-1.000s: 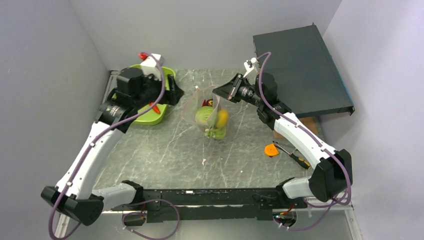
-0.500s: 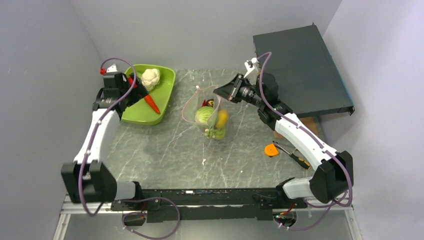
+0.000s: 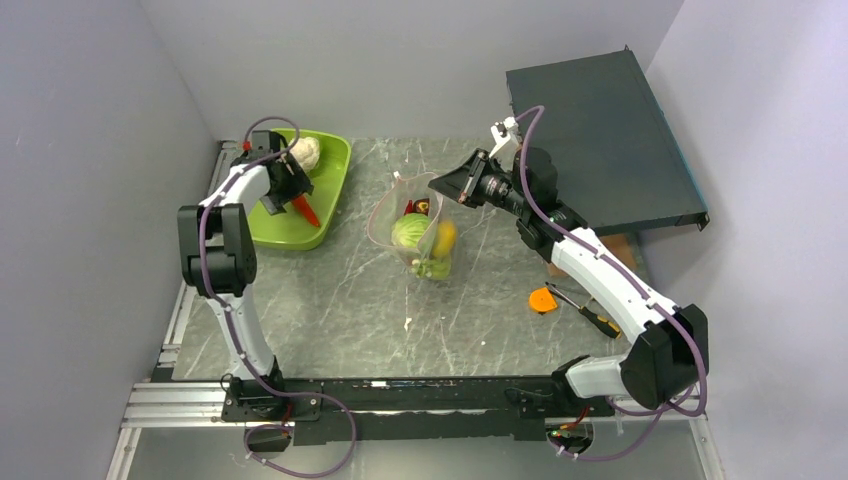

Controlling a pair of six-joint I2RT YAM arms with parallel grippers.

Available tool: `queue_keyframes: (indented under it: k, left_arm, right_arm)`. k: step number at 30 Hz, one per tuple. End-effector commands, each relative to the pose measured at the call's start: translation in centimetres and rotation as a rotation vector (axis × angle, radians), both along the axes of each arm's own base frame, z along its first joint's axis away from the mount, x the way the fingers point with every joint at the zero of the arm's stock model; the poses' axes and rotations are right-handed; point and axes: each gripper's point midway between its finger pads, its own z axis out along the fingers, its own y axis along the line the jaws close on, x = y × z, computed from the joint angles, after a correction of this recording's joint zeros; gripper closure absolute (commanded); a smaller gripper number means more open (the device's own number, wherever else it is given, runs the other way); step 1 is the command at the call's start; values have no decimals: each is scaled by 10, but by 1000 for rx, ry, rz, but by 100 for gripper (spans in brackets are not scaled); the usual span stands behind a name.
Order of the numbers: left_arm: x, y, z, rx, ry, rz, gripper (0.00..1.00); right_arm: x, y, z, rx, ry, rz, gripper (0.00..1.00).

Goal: Place the food in the zip-top bag and seal the zipper
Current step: Pick up the fake vegetable from the bin.

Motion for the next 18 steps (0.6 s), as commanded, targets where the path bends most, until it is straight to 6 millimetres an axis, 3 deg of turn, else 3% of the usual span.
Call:
queue_keyframes:
  k: [1, 6, 13, 14, 16, 18]
  left_arm:
    - [3, -11, -4, 25, 5, 13, 21]
    - [-1, -16, -27, -17, 85, 50, 42]
    - [-7, -14, -44, -8, 149, 57, 49]
    - [-8, -12, -45, 1, 156, 59, 55]
    - [-9, -7, -41, 5, 160, 64, 85]
    - [-6, -1, -23, -3, 120, 75, 98]
  right_arm:
    - [4, 1, 24, 50, -70, -4, 100]
    - [6, -1, 25, 45, -68, -18, 100]
    - [8, -3, 25, 28, -55, -35, 100]
    - [9, -4, 26, 23, -55, -42, 100]
    - [10, -5, 24, 15, -49, -52, 100]
    - [11, -6, 21, 6, -37, -60, 100]
